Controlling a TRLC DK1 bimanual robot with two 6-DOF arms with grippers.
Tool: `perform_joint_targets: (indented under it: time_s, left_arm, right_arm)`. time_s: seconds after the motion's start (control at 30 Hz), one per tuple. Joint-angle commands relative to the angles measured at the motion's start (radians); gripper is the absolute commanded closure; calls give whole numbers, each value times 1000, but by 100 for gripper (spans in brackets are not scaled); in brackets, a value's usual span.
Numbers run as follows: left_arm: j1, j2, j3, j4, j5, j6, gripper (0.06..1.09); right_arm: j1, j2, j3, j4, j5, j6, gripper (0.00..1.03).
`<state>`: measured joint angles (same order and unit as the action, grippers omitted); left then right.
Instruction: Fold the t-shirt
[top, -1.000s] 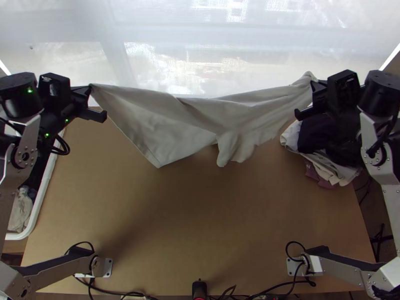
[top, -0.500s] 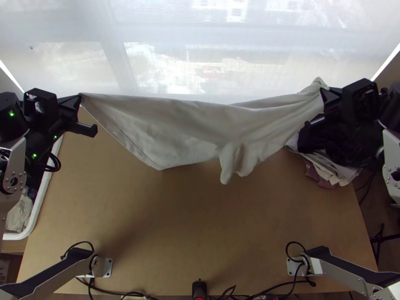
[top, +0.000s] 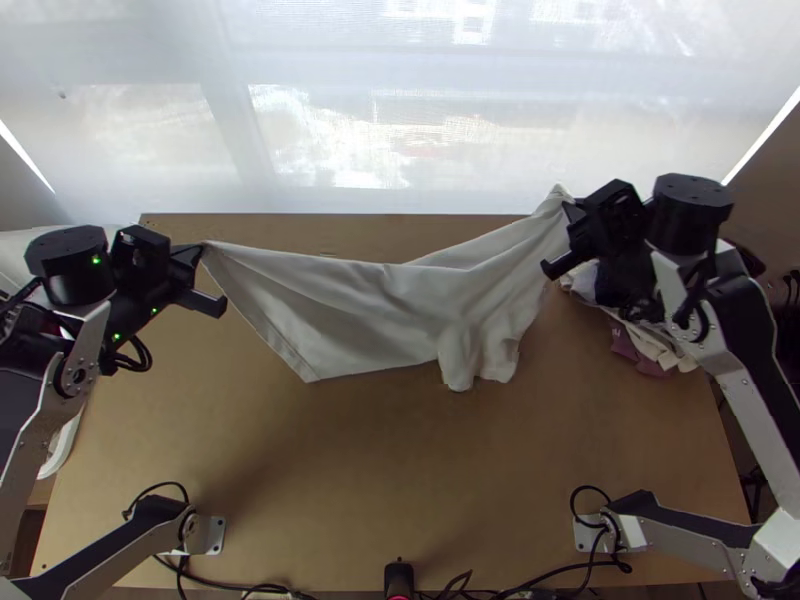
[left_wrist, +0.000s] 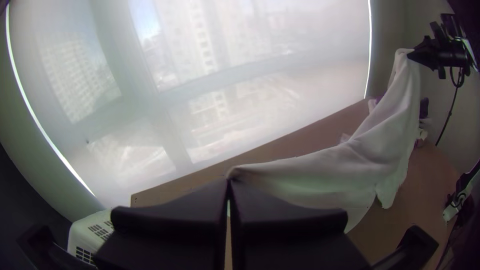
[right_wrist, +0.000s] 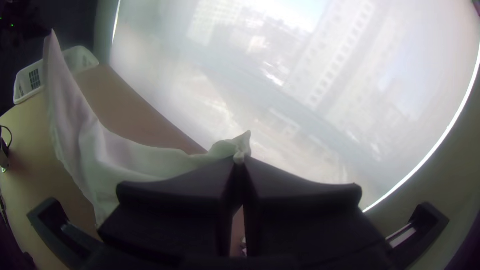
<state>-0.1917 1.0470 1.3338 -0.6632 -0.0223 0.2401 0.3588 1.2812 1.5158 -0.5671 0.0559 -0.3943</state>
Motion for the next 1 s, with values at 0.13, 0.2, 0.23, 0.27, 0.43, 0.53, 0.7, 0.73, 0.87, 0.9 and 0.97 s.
perform_joint_targets:
  time_s: [0.13,0.2,0.23,0.27,0.43,0.53,0.7,0.73,0.87,0.9,0.97]
  left_arm:
    - [-5,16,-185,50,-2,-2,105]
    - [-5,28,-203,54,-5,-5,105]
    - [-6,33,-212,60,-5,-7,105]
    - [-6,38,-223,68,-5,-7,105]
    - [-12,67,-232,82,-8,-15,105]
    - [-12,77,-232,89,-8,-15,105]
    - [-15,87,-240,99,-8,-15,105]
    - [-18,87,-243,102,-8,-15,105]
    - [-22,91,-243,111,-8,-15,105]
    - [-22,94,-243,114,-8,-15,105]
    - [-22,97,-243,120,-8,-13,105]
  right_arm:
    - [-24,260,-212,294,-51,20,100]
    - [-34,325,-213,335,-51,37,100]
    - [-40,354,-213,357,-51,51,100]
    - [-43,379,-212,374,-51,68,98]
    - [-50,429,-220,403,-51,127,53]
    - [-52,415,-238,395,-51,172,6]
    - [-40,290,-316,383,-51,190,4]
    - [-31,257,-335,371,-51,190,4]
    - [69,127,-437,289,-51,173,4]
    - [108,96,-474,274,-51,155,4]
    - [187,37,-551,239,-51,129,5]
